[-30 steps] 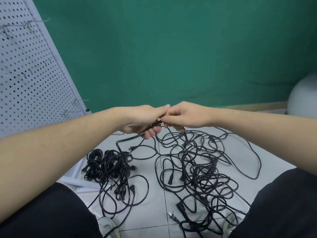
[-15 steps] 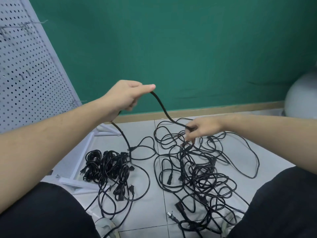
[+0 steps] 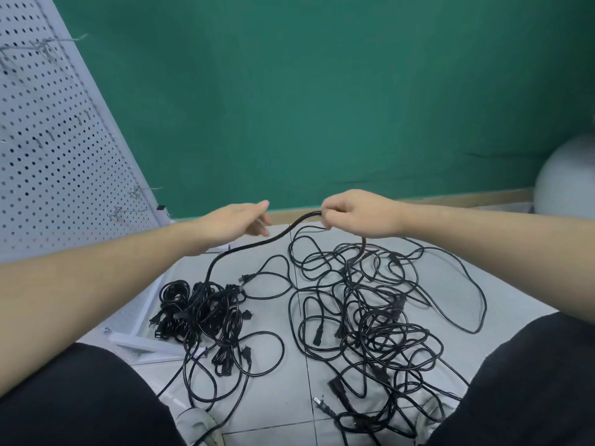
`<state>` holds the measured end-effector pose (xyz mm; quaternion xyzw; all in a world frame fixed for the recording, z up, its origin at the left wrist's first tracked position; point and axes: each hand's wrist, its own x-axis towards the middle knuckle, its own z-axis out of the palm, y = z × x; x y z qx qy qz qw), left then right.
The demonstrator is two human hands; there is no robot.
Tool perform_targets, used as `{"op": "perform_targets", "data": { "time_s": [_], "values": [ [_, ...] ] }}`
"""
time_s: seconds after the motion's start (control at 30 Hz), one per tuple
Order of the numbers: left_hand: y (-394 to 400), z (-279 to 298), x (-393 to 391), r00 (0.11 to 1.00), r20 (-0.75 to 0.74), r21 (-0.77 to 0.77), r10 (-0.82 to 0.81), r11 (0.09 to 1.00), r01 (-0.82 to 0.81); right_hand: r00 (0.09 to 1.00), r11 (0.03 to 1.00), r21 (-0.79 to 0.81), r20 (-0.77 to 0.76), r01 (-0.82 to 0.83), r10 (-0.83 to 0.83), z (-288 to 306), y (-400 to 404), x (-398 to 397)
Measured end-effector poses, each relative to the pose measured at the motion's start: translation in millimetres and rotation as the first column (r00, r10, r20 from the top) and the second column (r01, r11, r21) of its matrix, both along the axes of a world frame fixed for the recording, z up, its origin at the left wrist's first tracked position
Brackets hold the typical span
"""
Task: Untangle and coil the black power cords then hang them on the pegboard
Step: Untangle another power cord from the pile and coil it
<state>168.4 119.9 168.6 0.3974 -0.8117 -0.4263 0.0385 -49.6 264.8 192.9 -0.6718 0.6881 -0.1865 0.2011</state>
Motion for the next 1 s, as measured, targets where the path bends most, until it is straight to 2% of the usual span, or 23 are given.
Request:
{"op": "perform_targets", "data": {
  "time_s": [0.1, 0.2, 0.3, 0.47, 0.6, 0.7, 0.73, 0.8, 0.87, 0.93, 1.0],
  "values": [
    [21, 12, -25, 0.988, -0.142, 0.032, -0.068, 0.997, 0.073, 0.999, 0.997, -0.062, 0.003, -0.042, 0.042, 2, -6, 18],
    [38, 18, -40, 0.986, -0.102, 0.036, -0.131, 0.99, 0.135, 0.995, 0.997, -0.027, 0.062, -0.07, 0.072, 1, -7, 22],
    [40, 25, -43, 0.987, -0.099, -0.082, -0.123, 0.99, 0.115, 0.978, 0.996, 0.068, 0.203, -0.065, 0.05, -1, -2, 17],
    [34, 38, -35, 0.926, -0.337, -0.014, -0.168, 0.985, 0.174, 0.99, 0.96, 0.25, 0.087, -0.128, 0.109, -24, 2, -6],
    [29, 41, -30, 0.845, -0.533, 0.123, -0.047, 0.984, 0.132, 0.991, 0.971, 0.209, 0.096, -0.113, 0.095, -32, 1, -26],
    [26, 39, -27, 0.798, -0.602, 0.159, -0.024, 0.976, 0.149, 0.99, 0.98, 0.172, 0.12, -0.098, 0.078, -24, 3, -37],
    [25, 38, -27, 0.799, -0.602, 0.168, -0.006, 0.977, 0.134, 0.985, 0.982, 0.17, 0.161, -0.085, 0.058, -22, 4, -41],
    [19, 36, -24, 0.835, -0.55, 0.146, 0.023, 0.987, 0.069, 0.938, 0.988, 0.152, 0.345, -0.036, -0.019, -18, 7, -48],
    [6, 31, -14, 0.907, -0.42, 0.048, 0.012, 0.999, 0.009, 0.862, 0.994, 0.099, 0.499, 0.037, -0.081, -15, 10, -57],
    [-5, 20, -1, 0.964, -0.25, -0.063, -0.089, 0.995, 0.075, 0.809, 0.993, 0.039, 0.578, 0.107, -0.11, -12, 10, -60],
    [-7, 9, 6, 0.98, -0.144, -0.038, -0.139, 0.99, 0.135, 0.812, 0.989, -0.029, 0.574, 0.145, -0.102, -10, 7, -55]
  ]
}}
